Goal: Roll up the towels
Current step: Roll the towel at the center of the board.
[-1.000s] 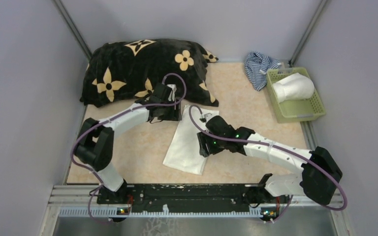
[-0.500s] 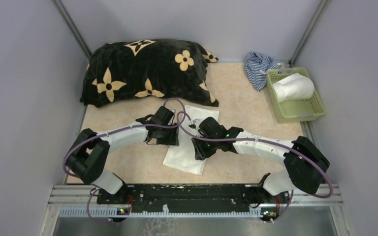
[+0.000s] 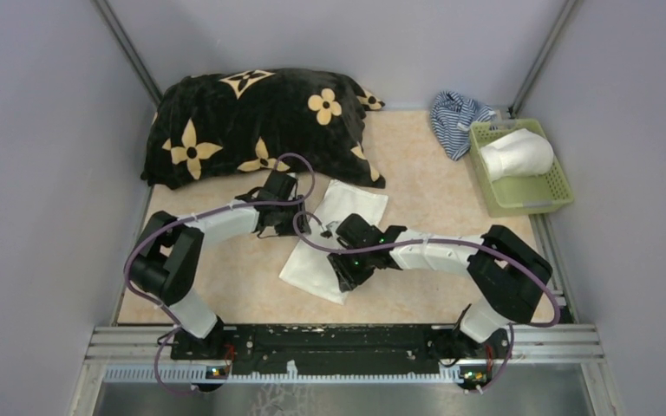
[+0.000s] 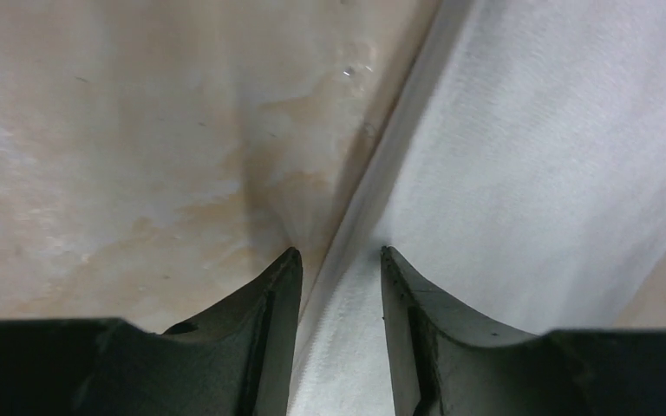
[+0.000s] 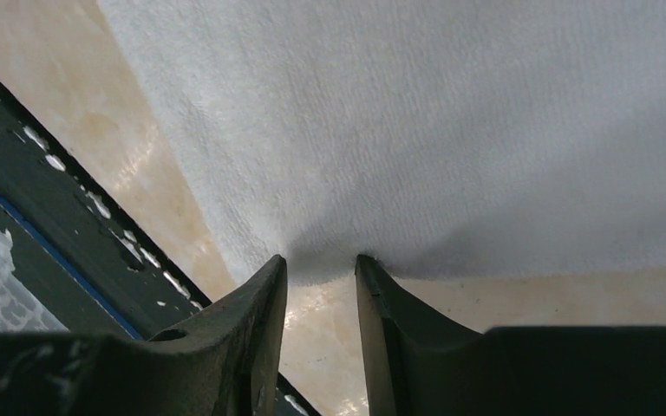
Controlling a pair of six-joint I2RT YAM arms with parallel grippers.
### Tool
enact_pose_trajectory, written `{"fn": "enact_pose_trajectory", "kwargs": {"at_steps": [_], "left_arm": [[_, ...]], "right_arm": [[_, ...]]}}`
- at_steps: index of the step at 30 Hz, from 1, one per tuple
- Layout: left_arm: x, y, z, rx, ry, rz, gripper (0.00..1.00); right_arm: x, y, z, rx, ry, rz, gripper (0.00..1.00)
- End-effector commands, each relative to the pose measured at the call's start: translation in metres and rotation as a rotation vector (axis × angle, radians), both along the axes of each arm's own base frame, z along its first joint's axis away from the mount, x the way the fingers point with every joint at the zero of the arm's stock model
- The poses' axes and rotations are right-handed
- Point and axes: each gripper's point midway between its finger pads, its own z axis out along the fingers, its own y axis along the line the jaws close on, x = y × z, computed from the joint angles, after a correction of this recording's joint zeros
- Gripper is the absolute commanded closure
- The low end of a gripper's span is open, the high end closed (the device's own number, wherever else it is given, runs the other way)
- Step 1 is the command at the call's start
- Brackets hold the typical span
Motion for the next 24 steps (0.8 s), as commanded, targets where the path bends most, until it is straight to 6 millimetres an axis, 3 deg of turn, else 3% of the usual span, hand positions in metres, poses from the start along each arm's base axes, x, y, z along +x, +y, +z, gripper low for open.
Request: {"fn": "enact_pose_trajectory", "kwargs": {"at_steps": [1, 4, 8, 16, 24], "left_arm": [[0.002, 0.044, -0.016, 0.098, 0.052, 0.083, 0.52], [0.01, 0.058, 0.003, 0.075, 0.024, 0.14, 0.45], [0.001, 0.075, 0.02, 0.026, 0.016, 0.216, 0.38], [-0.051, 0.095, 0.033, -0.058, 0.053, 0.367, 0.32], [-0.094, 0.1, 0.036, -0.167, 0.073, 0.461, 0.31]], "right_arm": [[0.031, 0.031, 0.039, 0.023, -0.179, 0.04, 0.62], [0.032, 0.033, 0.057, -0.008, -0.258, 0.078, 0.57], [0.02, 0.038, 0.069, -0.019, -0.311, 0.147, 0.49], [-0.009, 0.042, 0.046, -0.132, -0.324, 0.254, 0.49], [-0.018, 0.05, 0.032, -0.163, -0.341, 0.309, 0.55]]}}
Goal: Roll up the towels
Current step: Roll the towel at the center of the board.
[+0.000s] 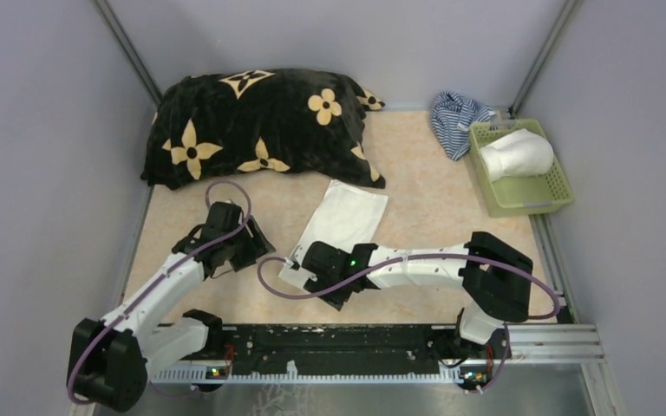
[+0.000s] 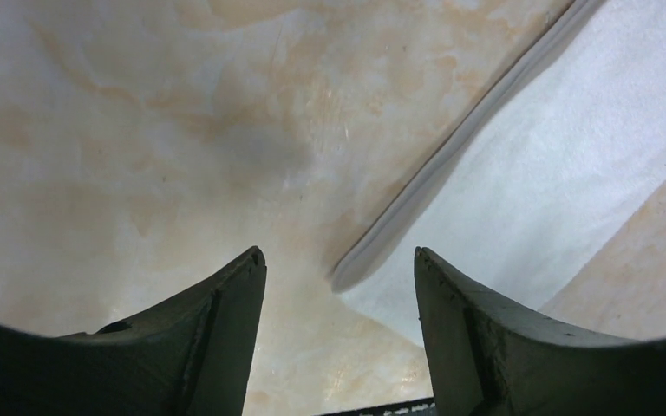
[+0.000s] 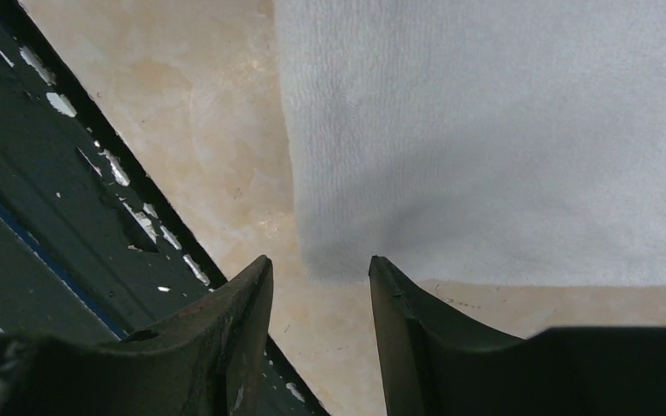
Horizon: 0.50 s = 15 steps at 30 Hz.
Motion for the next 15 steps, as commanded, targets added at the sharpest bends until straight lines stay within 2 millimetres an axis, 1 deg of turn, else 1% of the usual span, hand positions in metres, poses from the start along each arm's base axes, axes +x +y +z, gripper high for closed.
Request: {"fn": "enact_pose_trajectory", "kwargs": {"at_steps": [1, 2, 5, 8, 12, 14, 15], "left_arm": [[-0.024, 0.001, -0.004, -0.074, 0.043, 0.07, 0.31], [-0.027, 0.001, -0.006, -0.084, 0.046, 0.078, 0.31], [-0.035, 0.0, -0.012, -0.109, 0.065, 0.093, 0.31], [-0.043, -0.003, -0.02, -0.135, 0.107, 0.109, 0.3], [-0.05, -0.009, -0.029, -0.173, 0.152, 0.113, 0.3], [-0.051, -0.013, -0.031, -0.194, 0.167, 0.114, 0.3], [-0.052, -0.014, -0.032, -0.202, 0.173, 0.115, 0.3]], "right_arm": [[0.005, 0.018, 0.008, 0.009, -0.053, 0.028, 0.55], [0.006, 0.019, 0.008, 0.007, -0.058, 0.028, 0.56], [0.005, 0.013, -0.008, -0.061, -0.054, 0.021, 0.56], [0.002, 0.004, -0.022, -0.117, -0.063, 0.029, 0.56], [0.0, -0.012, -0.045, -0.225, -0.073, 0.03, 0.56], [0.0, -0.02, -0.055, -0.28, -0.086, 0.027, 0.58], [0.001, -0.023, -0.059, -0.3, -0.094, 0.021, 0.6]]}}
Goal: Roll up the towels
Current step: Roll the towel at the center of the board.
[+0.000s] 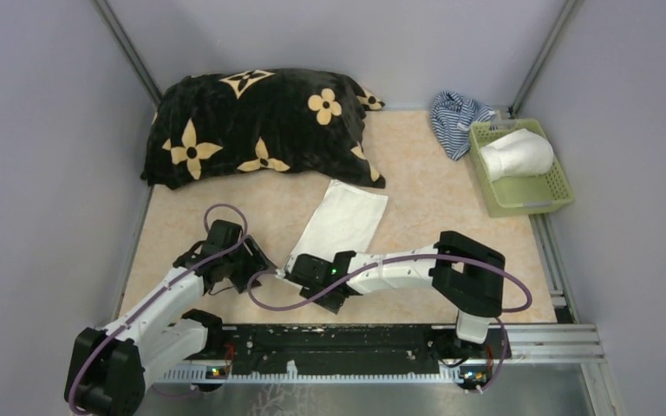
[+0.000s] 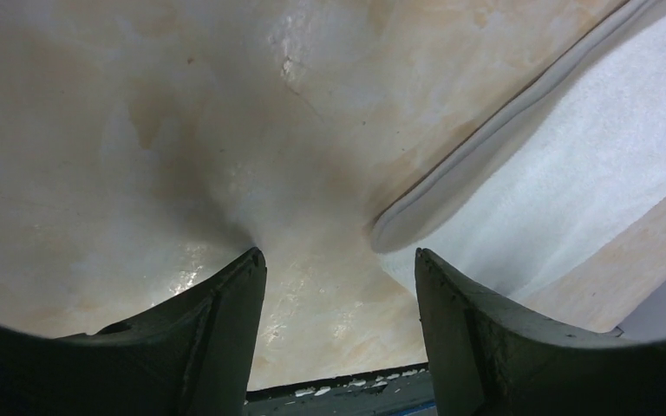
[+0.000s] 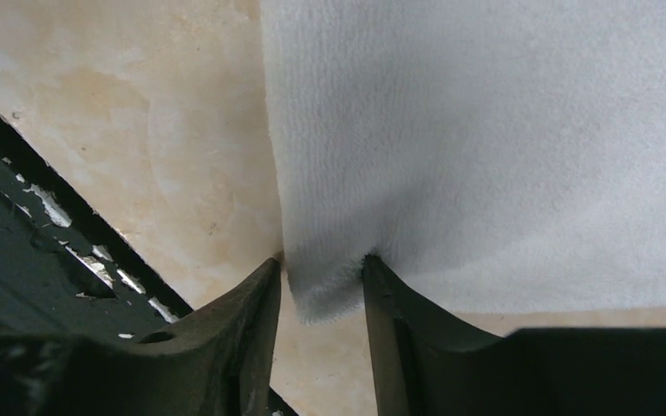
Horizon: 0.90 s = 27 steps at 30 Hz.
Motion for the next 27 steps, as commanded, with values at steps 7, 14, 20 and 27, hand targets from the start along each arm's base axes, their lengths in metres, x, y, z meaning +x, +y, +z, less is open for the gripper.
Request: {"fn": "enact_pose_trajectory", "kwargs": {"at_steps": [7, 14, 20, 27], "left_arm": [[-0.007, -0.02, -0.006, -0.131, 0.059, 0.029, 0.3], [-0.009, -0.034, 0.0, -0.191, 0.077, 0.071, 0.3], [-0.016, -0.058, 0.002, -0.232, 0.105, 0.116, 0.3], [-0.018, -0.079, -0.003, -0.246, 0.127, 0.164, 0.38]], "right_arm": [[-0.009, 0.008, -0.008, 0.035, 0.077, -0.031, 0.94], [0.005, 0.034, 0.024, 0.276, 0.181, -0.15, 1.0], [0.014, 0.037, 0.032, 0.316, 0.179, -0.208, 1.0], [0.014, 0.041, 0.034, 0.337, 0.185, -0.214, 1.0]]}}
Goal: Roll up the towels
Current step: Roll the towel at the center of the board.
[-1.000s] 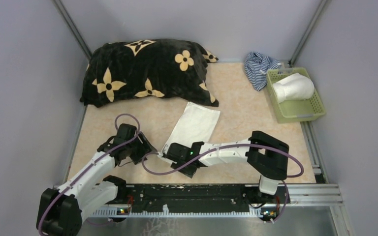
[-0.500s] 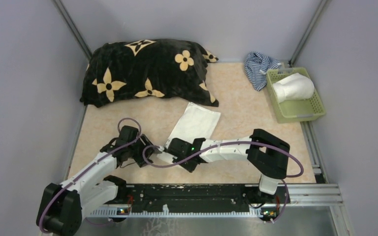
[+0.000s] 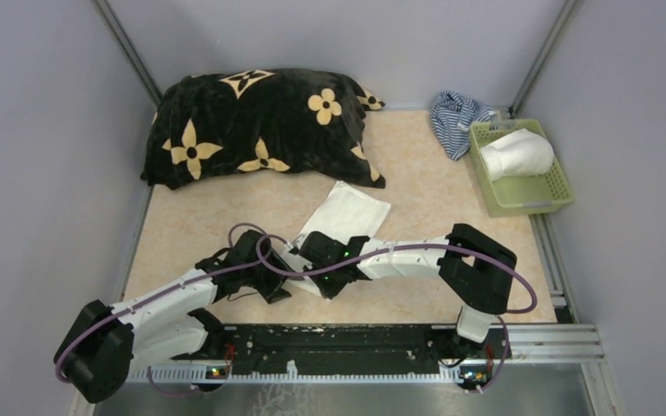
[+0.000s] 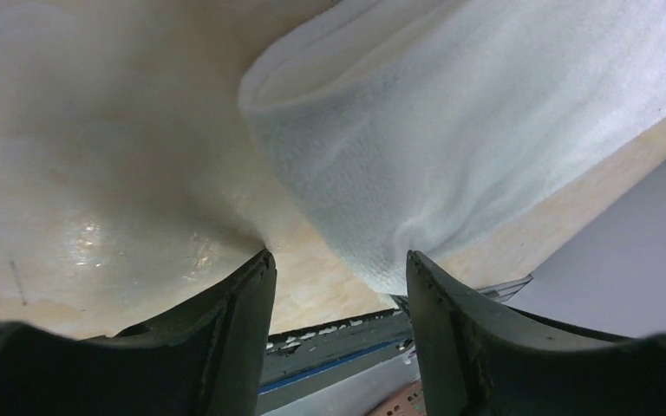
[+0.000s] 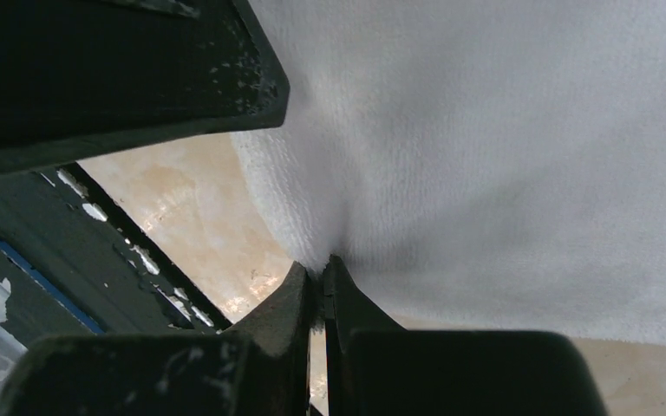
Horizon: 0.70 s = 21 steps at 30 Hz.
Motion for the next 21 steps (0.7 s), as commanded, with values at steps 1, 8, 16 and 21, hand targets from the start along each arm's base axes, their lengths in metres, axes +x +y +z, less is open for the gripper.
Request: {"fn": "enact_pose_trajectory", "kwargs": {"at_steps": [1, 8, 16, 21], "left_arm": [[0.013, -0.008, -0.001, -0.019, -0.008, 0.125, 0.39], [0.026, -0.001, -0.01, 0.021, -0.05, 0.206, 0.58], [0.034, 0.032, -0.014, 0.151, -0.1, 0.32, 0.68], [0.034, 0.049, -0.013, 0.219, -0.136, 0.333, 0.69]], "right_arm": [[0.003, 0.017, 0.024, 0.112, -0.011, -0.017, 1.0], [-0.003, 0.016, 0.04, 0.169, -0.012, 0.012, 1.0], [-0.012, 0.006, 0.034, 0.158, 0.013, 0.044, 1.0], [-0.019, 0.002, 0.026, 0.151, 0.04, 0.064, 1.0]]}}
